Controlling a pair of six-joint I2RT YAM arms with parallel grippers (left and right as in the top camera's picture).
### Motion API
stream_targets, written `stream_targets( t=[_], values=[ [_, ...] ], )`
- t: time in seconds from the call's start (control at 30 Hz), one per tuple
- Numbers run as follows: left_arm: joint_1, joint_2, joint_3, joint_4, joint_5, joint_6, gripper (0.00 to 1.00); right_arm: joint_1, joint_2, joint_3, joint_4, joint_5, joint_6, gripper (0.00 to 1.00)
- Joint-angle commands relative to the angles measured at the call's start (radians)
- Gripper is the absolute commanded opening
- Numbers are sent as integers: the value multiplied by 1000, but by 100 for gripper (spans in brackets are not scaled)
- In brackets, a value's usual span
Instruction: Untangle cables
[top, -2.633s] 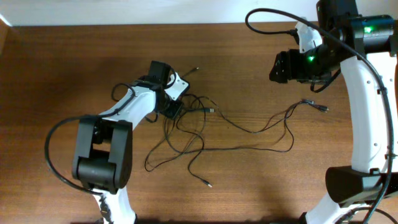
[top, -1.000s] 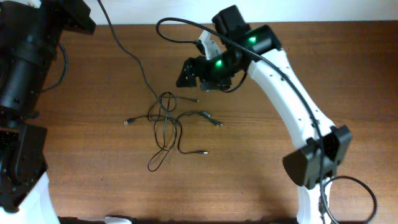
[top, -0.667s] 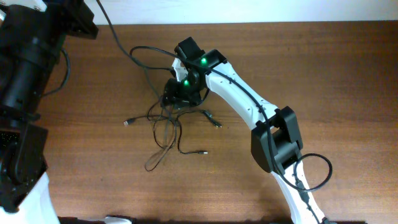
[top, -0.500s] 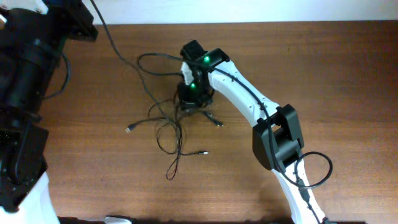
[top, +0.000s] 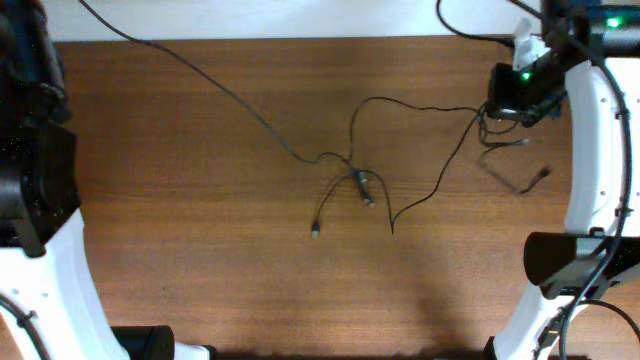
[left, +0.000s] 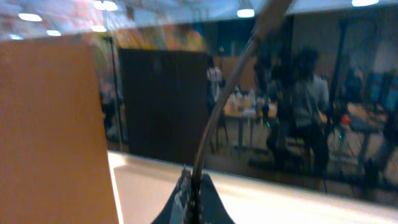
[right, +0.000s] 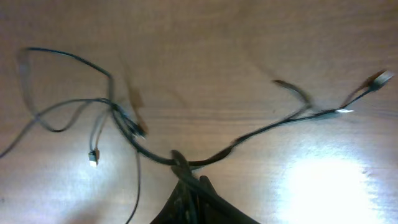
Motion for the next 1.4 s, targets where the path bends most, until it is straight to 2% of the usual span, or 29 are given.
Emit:
stream_targets(
  t=[0.0, 0.07, 0.1, 0.2, 0.27, 0.4, 0.43, 0.47, 0.5, 0.57, 0.63, 0.7, 0.77, 0.83, 0.9, 1.03, 1.1, 1.2, 1.37],
  values=[
    [66, -64, 6, 234, -23, 103, 0, 60, 2, -61, 39, -15, -14, 4],
    [126, -76, 6, 417, -23, 220, 0, 74, 2, -112, 84, -13, -13, 4],
    [149, -76, 6, 435, -22, 256, 0, 73, 9, -143, 100, -13, -13, 4],
    [151, -78, -14, 272, 60, 251, 0, 78, 35, -193, 102, -15, -14, 4],
    [151, -76, -45, 137, 68, 189, 0, 78, 35, -221, 112, 12, -14, 4],
    [151, -75, -91, -253, 71, 48, 0, 87, 35, -313, 122, 9, -21, 6],
    [151, -75, -92, -311, 104, 44, 0, 96, 35, -329, 121, -6, -21, 15],
    [151, -74, -93, -394, 188, 43, 0, 120, 35, -332, 112, -16, -23, 60],
    [151, -73, -92, -427, 233, 18, 0, 151, 33, -303, 100, -16, -45, 100],
    [151, -68, -92, -446, 355, 13, 0, 210, 33, -181, 79, -16, -59, 99],
    [151, -64, -92, -447, 397, -5, 0, 283, 33, -77, 122, -21, -59, 99],
    [151, -64, -92, -451, 398, -24, 0, 344, 34, -74, 183, -29, -8, 99],
    [151, -64, -92, -452, 399, -58, 0, 380, 35, -75, 246, -121, -6, 99],
    [151, -64, -92, -486, 427, -121, 0, 467, 64, -113, 369, -164, 21, 99],
    [151, -64, -92, -551, 428, -196, 0, 543, 119, -142, 452, -181, 34, 97],
    [151, -64, -92, -730, 423, -196, 0, 648, 257, -142, 537, -148, 36, 92],
    [151, -58, -93, -781, 423, -196, 0, 668, 321, -142, 575, -147, 36, 82],
    [151, -7, -132, -863, 423, -196, 0, 701, 388, -142, 647, -147, 36, 54],
    [151, 55, -216, -842, 420, -196, 0, 739, 449, -144, 693, -147, 52, 48]
  ],
)
